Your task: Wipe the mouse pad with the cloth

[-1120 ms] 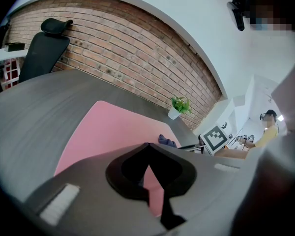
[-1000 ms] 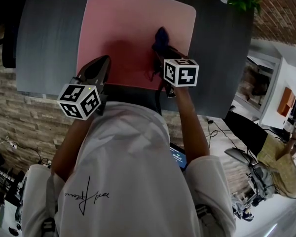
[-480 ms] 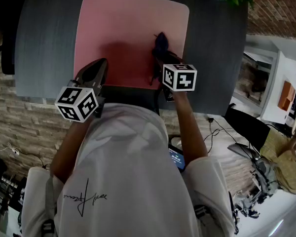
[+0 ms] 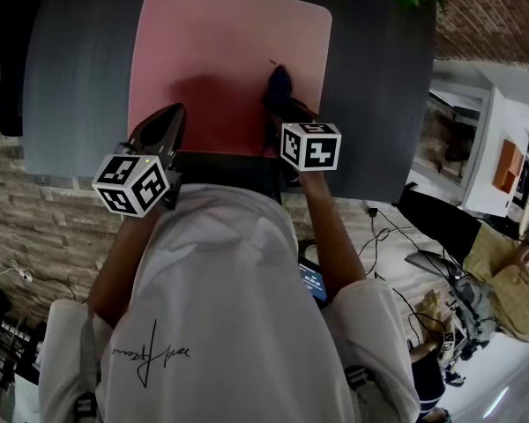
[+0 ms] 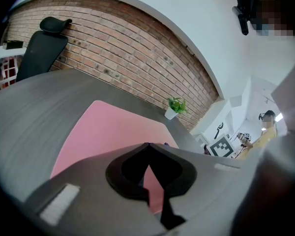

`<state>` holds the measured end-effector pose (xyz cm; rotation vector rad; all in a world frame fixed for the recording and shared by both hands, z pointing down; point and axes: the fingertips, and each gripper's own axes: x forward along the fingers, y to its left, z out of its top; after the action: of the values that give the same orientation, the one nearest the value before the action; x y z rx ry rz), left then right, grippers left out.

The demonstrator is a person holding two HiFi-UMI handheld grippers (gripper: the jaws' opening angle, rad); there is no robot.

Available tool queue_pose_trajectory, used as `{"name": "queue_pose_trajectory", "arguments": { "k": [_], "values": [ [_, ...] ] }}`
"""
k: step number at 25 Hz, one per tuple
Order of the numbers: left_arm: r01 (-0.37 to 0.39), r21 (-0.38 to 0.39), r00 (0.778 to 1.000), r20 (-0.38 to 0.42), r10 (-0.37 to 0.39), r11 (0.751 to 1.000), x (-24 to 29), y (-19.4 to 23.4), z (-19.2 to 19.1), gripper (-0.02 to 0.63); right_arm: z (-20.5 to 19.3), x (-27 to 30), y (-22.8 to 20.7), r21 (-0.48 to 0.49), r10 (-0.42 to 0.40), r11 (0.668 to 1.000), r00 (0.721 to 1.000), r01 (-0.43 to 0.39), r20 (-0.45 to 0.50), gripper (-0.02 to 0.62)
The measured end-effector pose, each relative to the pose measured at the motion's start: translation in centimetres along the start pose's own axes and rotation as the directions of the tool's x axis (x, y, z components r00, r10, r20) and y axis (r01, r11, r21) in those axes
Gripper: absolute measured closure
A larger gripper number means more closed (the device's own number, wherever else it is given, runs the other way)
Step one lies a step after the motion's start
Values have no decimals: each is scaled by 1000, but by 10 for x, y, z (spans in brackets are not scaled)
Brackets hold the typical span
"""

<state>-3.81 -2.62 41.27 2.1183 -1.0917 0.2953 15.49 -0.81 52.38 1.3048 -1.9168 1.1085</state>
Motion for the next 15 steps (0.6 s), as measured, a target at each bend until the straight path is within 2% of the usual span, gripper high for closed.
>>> {"name": "queue_pose_trajectory", "arguments": {
  "k": [15],
  "values": [
    [15,3,1000,-4,-15,1000,-3,0,-3,595,-7,6,29,8,43,999,999,-43,-6,449]
  ]
}}
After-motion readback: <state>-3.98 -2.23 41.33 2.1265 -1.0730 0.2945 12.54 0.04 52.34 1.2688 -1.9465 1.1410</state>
